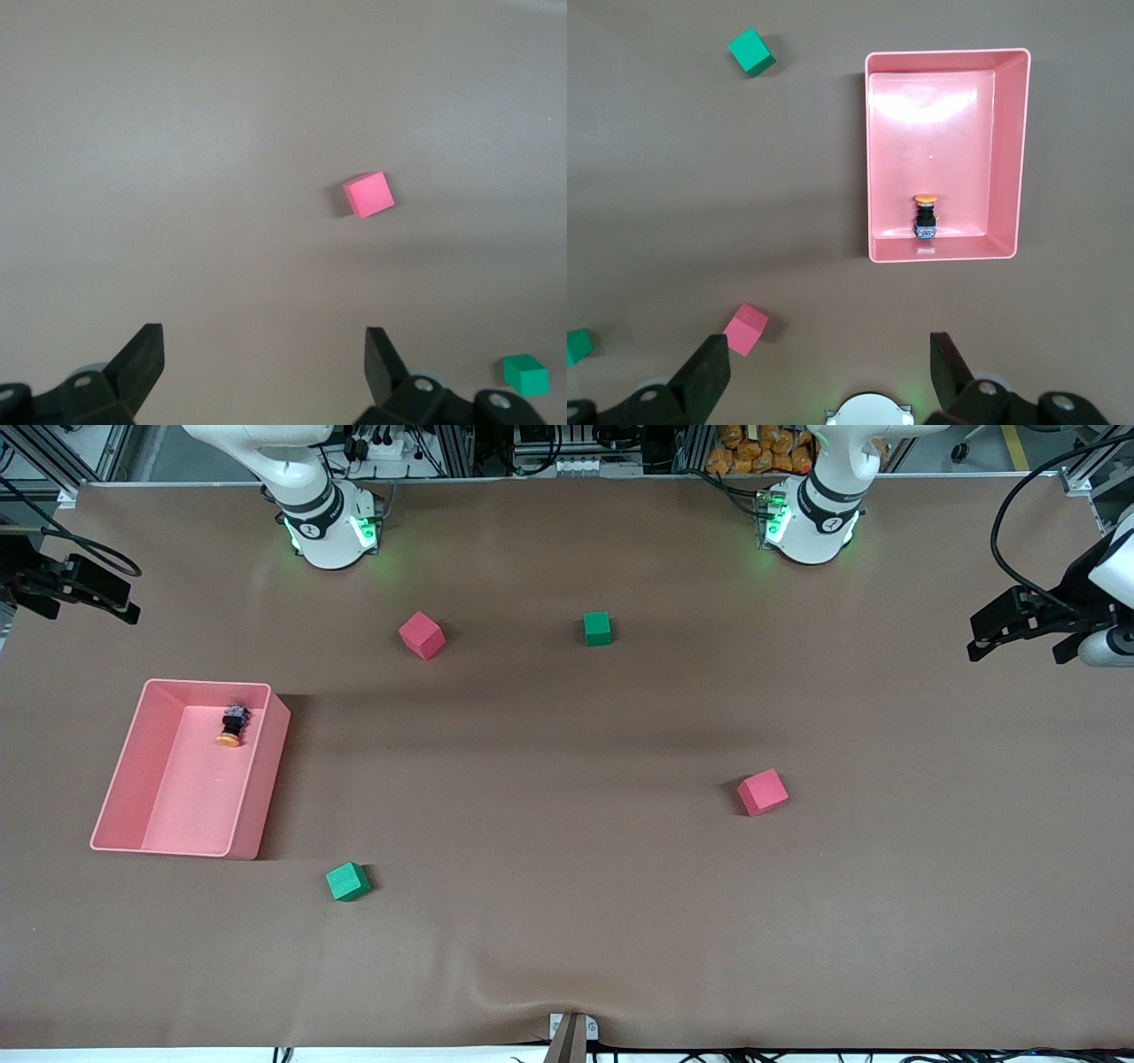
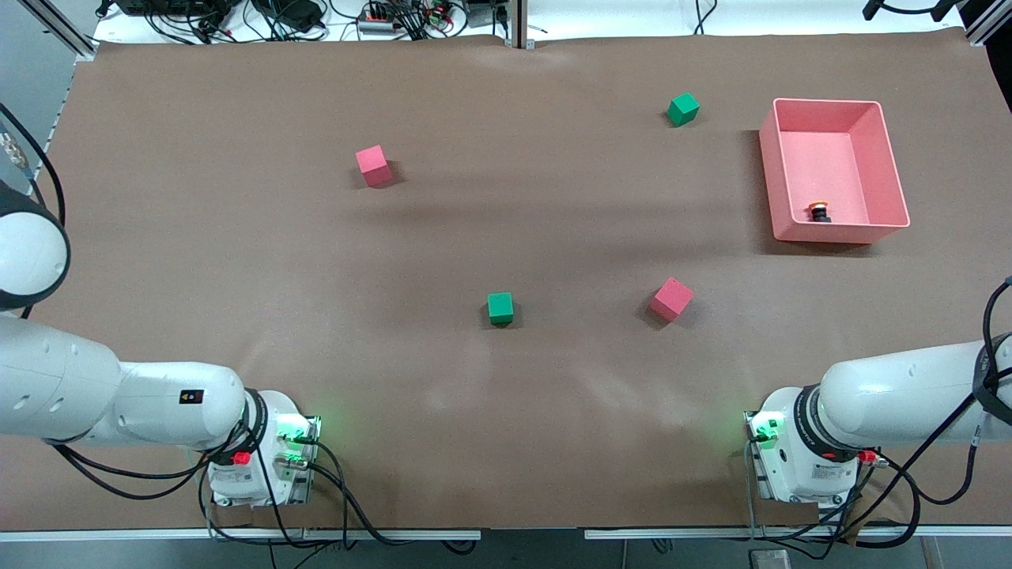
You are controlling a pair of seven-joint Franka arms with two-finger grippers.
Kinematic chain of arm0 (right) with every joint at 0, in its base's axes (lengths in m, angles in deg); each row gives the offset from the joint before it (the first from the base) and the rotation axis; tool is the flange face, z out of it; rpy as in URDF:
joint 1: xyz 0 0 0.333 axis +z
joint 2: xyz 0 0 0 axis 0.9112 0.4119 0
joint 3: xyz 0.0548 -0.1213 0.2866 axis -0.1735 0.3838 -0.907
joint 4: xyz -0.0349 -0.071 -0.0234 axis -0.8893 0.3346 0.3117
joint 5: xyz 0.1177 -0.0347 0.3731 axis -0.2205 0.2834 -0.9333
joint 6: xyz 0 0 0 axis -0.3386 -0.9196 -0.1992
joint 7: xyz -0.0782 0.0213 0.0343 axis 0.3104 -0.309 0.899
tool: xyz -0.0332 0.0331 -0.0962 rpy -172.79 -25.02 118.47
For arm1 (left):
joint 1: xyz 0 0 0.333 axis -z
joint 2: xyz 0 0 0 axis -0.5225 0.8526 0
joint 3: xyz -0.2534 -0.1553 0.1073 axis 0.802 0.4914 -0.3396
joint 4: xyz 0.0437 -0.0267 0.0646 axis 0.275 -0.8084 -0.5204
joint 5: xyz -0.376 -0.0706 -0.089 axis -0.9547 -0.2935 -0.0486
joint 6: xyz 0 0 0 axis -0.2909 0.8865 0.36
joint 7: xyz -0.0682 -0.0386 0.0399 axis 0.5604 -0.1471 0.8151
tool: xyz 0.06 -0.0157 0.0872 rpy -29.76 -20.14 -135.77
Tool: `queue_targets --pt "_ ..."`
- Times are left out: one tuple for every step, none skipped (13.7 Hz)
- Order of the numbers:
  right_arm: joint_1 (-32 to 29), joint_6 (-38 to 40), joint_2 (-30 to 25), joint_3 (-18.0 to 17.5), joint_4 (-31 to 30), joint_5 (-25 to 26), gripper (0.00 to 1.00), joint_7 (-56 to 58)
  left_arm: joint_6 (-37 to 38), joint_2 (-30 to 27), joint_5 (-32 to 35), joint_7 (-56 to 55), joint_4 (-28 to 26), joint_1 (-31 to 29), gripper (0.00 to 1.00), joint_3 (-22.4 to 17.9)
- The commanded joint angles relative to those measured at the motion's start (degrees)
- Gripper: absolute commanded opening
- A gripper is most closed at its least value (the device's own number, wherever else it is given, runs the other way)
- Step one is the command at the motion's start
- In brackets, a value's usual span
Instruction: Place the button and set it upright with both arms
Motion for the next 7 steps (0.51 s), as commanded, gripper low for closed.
queue_targets --pt "0.21 -0.10 -0.58 0.12 0.14 0.85 1.00 -0.34 0.91 0.36 -0.50 0.55 0.87 -0.17 1.00 0.20" --pt "0.12 -0.27 -0.58 0.13 0.14 0.85 1.00 -0.34 0.91 0.27 -0.59 0.64 0.87 -0.17 1.00 0.20" --pt "0.12 -0.28 -0.58 0.13 0.14 0.93 1.00 -0.26 0.91 0.27 -0.33 0.72 0.87 -0.17 1.00 0.20" --pt "0.03 -0.28 -0.58 0.21 0.14 0.93 1.00 -0.25 0.91 0.27 -0.24 0.81 0.87 -0.08 1.00 0.20" --pt "0.03 -0.28 -0.58 0.21 0.14 0.85 1.00 -0.17 0.91 0.27 -0.06 0.81 0.87 -0.08 1.00 0.20" --pt "-0.05 -0.28 -0.58 0.30 0.14 0.93 1.00 0.18 0.91 0.27 -0.24 0.64 0.87 -0.08 1.00 0.29" --pt "-0.05 -0.28 -0.58 0.30 0.14 0.85 1.00 0.19 0.91 0.27 -0.41 0.81 0.87 -0.17 1.00 0.29"
